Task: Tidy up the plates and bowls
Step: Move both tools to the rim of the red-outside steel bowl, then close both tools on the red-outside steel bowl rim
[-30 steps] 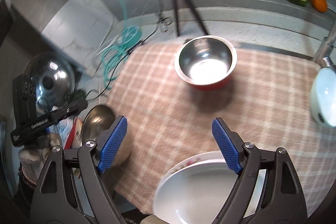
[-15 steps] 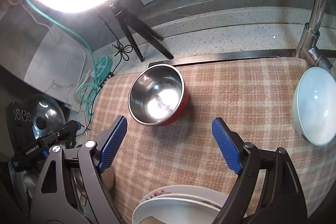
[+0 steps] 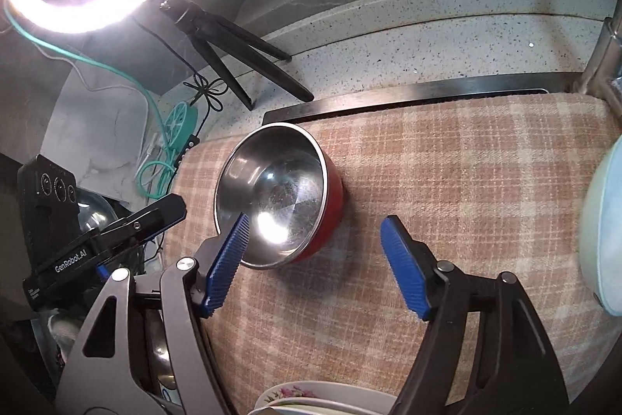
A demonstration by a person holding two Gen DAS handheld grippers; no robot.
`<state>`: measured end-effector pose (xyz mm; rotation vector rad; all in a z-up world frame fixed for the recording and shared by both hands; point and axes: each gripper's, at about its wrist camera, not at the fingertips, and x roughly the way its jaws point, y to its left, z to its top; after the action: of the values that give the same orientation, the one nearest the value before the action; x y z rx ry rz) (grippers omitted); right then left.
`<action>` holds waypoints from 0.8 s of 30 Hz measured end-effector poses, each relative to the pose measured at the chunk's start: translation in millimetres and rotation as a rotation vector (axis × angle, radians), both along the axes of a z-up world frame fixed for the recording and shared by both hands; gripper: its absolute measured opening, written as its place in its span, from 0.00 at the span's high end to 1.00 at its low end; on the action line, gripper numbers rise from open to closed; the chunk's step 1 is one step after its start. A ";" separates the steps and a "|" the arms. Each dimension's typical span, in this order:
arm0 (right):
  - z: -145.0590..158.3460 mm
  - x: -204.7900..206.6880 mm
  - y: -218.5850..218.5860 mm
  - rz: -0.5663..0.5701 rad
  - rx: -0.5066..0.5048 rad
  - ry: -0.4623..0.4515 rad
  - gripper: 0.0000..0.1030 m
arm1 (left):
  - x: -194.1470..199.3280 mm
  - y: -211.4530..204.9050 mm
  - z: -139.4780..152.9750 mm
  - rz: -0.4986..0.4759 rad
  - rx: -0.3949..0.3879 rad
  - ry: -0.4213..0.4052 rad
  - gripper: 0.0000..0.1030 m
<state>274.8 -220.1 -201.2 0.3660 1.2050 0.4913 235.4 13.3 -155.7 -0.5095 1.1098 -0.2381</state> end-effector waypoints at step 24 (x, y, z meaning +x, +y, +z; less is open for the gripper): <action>-23.8 24.6 19.9 0.054 -0.044 0.041 0.85 | 21.1 -18.0 -22.5 -0.043 0.023 0.055 0.78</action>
<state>299.4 -200.1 -225.0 0.3075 1.2666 0.5054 256.5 -4.7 -178.2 -0.4742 1.1770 -0.2497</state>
